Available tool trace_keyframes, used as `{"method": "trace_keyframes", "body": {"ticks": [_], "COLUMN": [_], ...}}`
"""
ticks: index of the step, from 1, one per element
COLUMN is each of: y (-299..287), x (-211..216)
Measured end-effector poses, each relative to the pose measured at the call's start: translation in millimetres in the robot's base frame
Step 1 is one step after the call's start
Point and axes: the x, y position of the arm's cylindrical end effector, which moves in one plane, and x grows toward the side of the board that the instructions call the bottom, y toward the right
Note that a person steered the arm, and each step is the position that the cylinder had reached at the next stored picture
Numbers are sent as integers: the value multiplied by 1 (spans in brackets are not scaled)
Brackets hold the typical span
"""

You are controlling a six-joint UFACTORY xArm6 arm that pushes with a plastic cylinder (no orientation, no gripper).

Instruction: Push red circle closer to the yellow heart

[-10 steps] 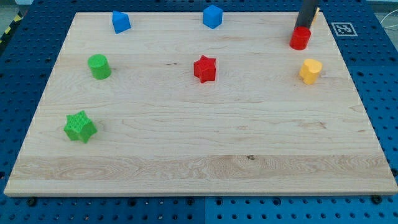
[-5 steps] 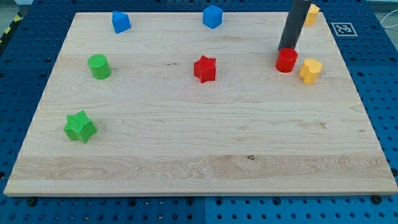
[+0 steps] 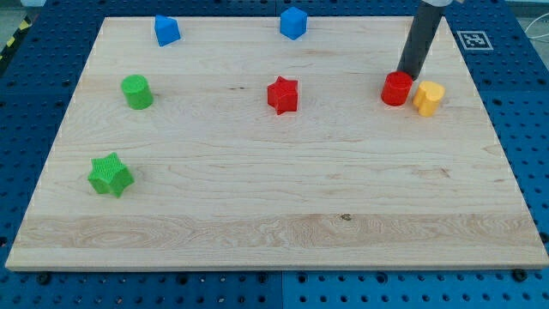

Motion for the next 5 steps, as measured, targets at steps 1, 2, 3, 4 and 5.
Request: {"method": "trace_keyframes", "body": {"ticks": [1, 2, 3, 4, 5], "y": [-7, -11, -24, -37, -49], "x": [13, 22, 29, 36, 40]}}
